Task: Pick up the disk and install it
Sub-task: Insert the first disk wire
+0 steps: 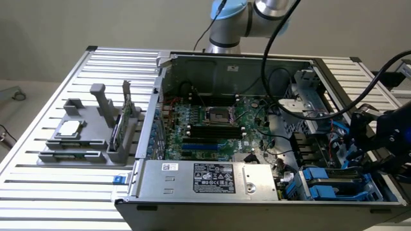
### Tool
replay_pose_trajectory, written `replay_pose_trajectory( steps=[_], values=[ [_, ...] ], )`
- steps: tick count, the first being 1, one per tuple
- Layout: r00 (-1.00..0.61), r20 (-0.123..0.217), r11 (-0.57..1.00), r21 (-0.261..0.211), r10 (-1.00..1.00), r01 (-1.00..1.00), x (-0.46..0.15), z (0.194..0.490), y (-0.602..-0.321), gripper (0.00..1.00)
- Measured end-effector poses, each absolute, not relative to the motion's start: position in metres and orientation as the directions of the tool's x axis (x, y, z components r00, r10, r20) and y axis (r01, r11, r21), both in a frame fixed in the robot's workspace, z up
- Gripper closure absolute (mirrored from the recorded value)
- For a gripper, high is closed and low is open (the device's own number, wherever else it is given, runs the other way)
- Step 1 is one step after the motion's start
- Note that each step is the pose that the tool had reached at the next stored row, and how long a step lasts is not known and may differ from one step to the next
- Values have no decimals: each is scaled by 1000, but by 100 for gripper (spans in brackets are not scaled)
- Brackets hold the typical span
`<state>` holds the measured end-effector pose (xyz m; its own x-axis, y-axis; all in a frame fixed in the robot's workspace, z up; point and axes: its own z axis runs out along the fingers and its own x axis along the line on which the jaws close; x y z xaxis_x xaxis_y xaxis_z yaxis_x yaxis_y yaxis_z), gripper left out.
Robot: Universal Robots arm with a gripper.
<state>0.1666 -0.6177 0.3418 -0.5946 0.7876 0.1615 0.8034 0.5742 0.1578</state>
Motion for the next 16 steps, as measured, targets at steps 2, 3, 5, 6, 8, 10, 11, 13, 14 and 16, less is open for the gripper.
replay_pose_trajectory(
  steps=[2, 3, 5, 6, 8, 10, 11, 13, 14, 16],
  values=[
    [-596, 162, 576, 158, 786, 802, 168, 341, -618, 65],
    [-597, 162, 577, 158, 785, 801, 169, 341, -618, 65],
    [-599, 163, 578, 159, 784, 800, 170, 340, -618, 65],
    [-600, 163, 579, 159, 784, 800, 170, 339, -618, 65],
    [-600, 164, 579, 160, 783, 799, 170, 338, -618, 65],
    [-600, 164, 580, 160, 783, 799, 170, 337, -618, 65],
    [-601, 164, 580, 160, 782, 799, 170, 337, -618, 65],
    [-601, 165, 580, 160, 782, 799, 170, 337, -617, 65],
    [-600, 166, 580, 159, 782, 799, 170, 337, -617, 65],
    [-600, 167, 580, 157, 782, 800, 170, 337, -616, 65]
  ],
)
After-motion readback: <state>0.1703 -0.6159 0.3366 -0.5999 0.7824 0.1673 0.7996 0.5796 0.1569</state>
